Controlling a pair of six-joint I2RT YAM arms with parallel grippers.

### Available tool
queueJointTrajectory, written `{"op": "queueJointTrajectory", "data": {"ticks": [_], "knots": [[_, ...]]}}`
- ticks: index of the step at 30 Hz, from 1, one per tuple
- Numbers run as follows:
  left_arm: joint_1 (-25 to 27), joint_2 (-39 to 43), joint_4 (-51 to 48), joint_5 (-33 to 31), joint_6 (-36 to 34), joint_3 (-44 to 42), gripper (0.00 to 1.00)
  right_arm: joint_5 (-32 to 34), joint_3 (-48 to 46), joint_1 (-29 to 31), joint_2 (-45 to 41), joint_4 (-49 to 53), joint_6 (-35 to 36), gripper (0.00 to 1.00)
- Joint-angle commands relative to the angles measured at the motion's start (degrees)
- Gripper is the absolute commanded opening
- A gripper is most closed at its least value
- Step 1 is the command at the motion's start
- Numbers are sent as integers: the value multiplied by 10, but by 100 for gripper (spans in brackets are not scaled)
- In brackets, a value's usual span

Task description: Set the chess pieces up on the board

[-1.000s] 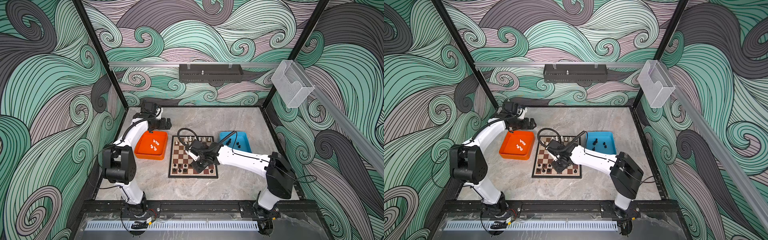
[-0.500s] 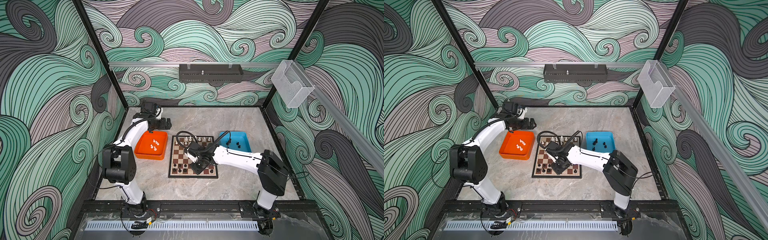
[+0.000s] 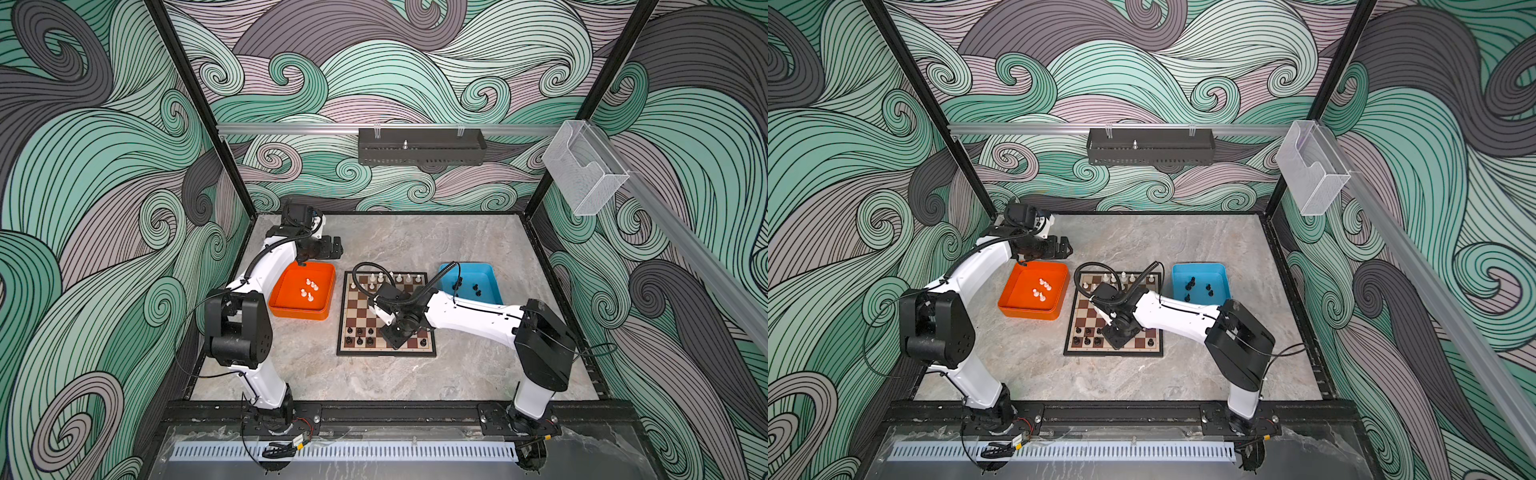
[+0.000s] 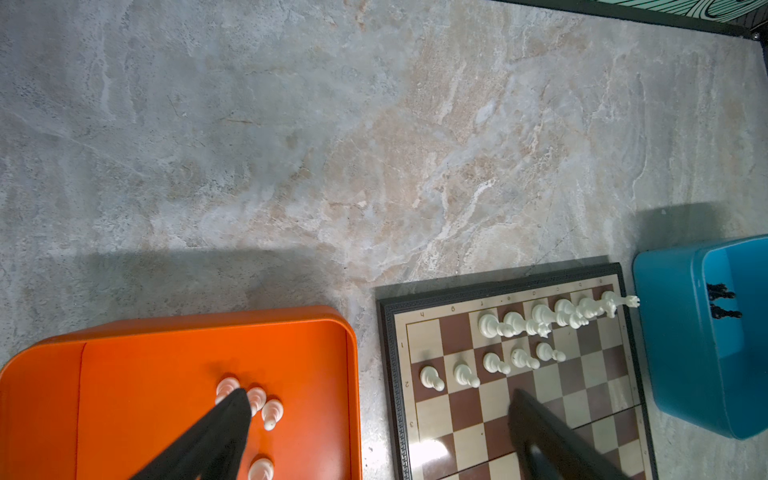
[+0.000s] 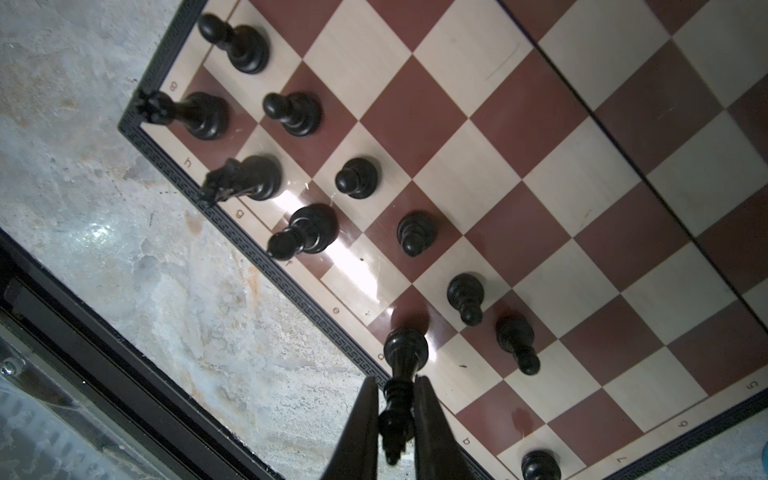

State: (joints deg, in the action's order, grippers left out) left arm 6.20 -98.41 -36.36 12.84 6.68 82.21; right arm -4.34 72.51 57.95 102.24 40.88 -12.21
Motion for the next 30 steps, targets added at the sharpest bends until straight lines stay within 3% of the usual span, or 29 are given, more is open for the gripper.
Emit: {"op": "queueJointTrajectory", "data": {"ticks": [1,30], "knots": [[4,-3,-3,-7,3,1,99,-3,13,-1,9,2,6,17],[4,-6,-3,-7,2,2,99,-8,14,-9,18,-3,9,18]]}}
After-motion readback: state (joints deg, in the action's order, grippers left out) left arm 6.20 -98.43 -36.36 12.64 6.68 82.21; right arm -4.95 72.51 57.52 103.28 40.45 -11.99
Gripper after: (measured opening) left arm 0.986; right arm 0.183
